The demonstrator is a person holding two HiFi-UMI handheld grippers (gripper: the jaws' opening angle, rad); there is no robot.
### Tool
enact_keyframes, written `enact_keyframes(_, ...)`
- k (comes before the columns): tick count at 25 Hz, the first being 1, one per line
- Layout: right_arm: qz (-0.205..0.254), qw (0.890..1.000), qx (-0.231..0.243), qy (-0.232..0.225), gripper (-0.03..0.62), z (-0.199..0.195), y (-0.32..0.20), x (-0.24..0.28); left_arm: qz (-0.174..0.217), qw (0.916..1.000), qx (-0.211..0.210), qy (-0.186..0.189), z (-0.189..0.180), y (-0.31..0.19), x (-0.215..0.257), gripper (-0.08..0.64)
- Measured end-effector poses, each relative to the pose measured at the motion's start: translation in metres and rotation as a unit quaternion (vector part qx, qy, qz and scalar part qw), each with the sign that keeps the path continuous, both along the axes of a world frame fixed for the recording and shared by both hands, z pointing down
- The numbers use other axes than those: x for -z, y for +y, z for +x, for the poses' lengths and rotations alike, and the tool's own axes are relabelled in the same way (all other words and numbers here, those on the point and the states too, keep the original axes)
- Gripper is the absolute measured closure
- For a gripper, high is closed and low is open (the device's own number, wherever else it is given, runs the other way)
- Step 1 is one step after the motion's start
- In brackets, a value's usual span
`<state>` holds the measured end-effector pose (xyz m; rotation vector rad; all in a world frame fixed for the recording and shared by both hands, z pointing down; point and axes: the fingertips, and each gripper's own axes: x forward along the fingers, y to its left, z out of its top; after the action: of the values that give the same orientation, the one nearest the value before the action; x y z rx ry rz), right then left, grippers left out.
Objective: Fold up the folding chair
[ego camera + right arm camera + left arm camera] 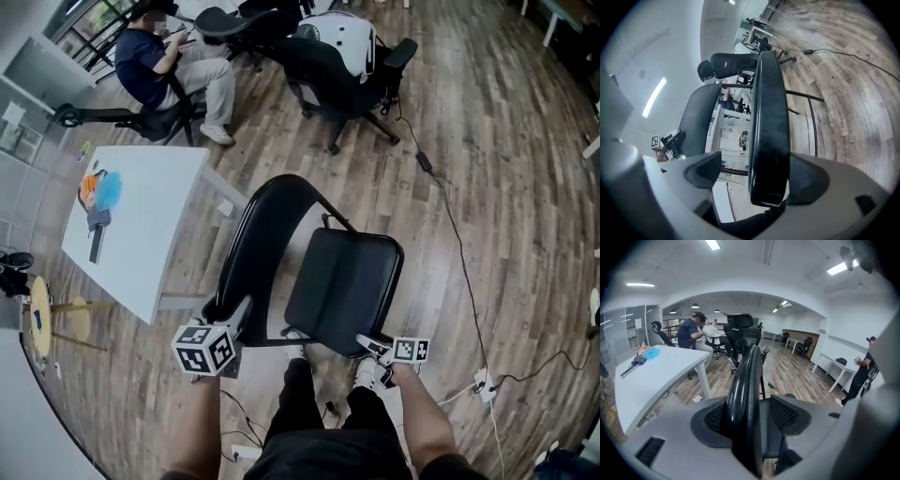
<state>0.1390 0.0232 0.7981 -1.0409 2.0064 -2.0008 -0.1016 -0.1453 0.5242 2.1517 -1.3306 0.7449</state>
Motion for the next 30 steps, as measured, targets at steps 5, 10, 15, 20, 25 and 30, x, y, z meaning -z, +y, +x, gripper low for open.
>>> enact_keyframes(5,0.017,1.0,-0.003,-0.004,0.187,-0.042,-0.026,0.054,-0.027,0.9985,-0.031,0.036,-0.005,-0.003,0.017,0.331)
enact_keyframes(10,0.029,1.0,-0.004,-0.009,0.187,-0.088,-0.053,0.097,-0.032,0.9967,-0.056,0.049,-0.02,-0.009,0.035,0.352)
enact_keyframes(15,0.044,0.999,-0.014,-0.027,0.187,-0.129,-0.08,0.131,-0.036,0.9932,-0.078,0.079,-0.037,-0.019,0.051,0.356)
enact_keyframes(20,0.059,0.997,-0.022,-0.045,0.187,-0.172,-0.103,0.154,-0.037,0.9908,-0.087,0.097,-0.064,-0.032,0.06,0.356)
enact_keyframes(25,0.072,0.996,-0.014,-0.05,0.187,-0.209,-0.124,0.168,-0.04,0.9891,-0.09,0.109,-0.093,-0.048,0.065,0.356)
enact_keyframes(30,0.085,0.994,0.011,-0.062,0.189,-0.255,-0.145,0.182,-0.041,0.9875,-0.096,0.118,-0.116,-0.058,0.069,0.356)
